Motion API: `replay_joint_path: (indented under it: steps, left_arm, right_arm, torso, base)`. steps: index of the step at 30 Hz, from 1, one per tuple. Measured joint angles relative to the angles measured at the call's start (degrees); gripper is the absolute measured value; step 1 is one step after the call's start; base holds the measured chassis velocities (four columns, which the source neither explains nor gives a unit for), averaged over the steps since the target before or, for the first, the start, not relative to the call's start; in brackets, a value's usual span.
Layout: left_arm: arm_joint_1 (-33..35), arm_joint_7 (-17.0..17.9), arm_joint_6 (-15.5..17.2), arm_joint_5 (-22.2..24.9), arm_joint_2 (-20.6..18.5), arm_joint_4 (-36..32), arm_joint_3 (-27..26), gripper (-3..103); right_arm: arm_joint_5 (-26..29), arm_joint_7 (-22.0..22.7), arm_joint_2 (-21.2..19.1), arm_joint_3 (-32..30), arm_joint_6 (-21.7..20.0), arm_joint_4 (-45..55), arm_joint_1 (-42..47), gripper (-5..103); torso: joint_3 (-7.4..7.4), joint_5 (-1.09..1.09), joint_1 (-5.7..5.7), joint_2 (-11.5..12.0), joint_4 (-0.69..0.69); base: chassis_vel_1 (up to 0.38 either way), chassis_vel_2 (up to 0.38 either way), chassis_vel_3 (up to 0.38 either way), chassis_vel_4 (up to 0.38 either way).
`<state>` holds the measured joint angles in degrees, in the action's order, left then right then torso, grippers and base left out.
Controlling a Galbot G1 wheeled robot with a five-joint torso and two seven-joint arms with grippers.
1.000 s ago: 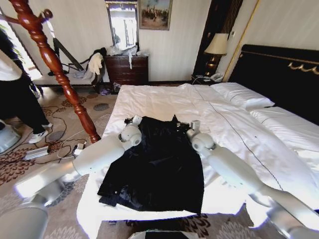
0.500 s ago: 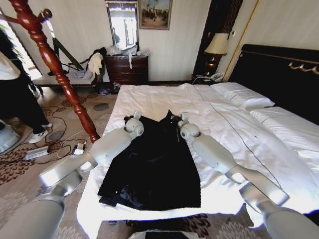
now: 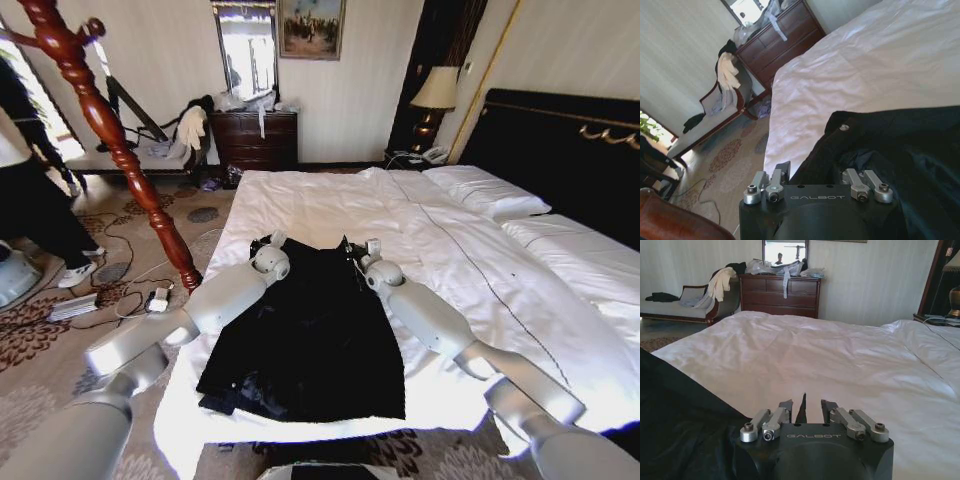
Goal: Pick up the clothes from the bed and hang them on the clothes hanger.
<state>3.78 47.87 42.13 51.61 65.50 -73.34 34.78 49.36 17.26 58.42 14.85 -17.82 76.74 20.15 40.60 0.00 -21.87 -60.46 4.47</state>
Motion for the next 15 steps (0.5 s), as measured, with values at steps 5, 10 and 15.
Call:
replay_joint_path:
  steps: [5, 10, 15]
  left_arm:
    - [0.7, -1.2, 0.0, 1.5, -1.7, -3.2, -0.7, 66]
    - [1.7, -2.5, -1.1, 1.8, -4.5, -8.1, -1.1, 88]
    - [4.6, -4.4, -7.6, 1.8, -7.3, -13.1, -4.1, 99]
  right_arm:
    - [1.3, 1.7, -1.7, -1.3, -0.1, 3.5, 2.2, 49]
    - [2.8, 2.5, -4.3, -3.8, -0.1, 7.7, 5.3, 65]
    - [3.2, 3.1, -7.4, -7.9, 0.0, 12.8, 9.3, 82]
  torso:
    - [0.00, 0.00, -0.01, 0.0, -0.01]
    - [0.00, -0.01, 0.00, 0.0, -0.01]
    - [0.00, 0.00, 0.00, 0.0, 0.00]
  base:
    - [0.000, 0.000, 0.000, 0.000]
    - [0.000, 0.000, 0.000, 0.000]
    - [0.000, 0.000, 0.000, 0.000]
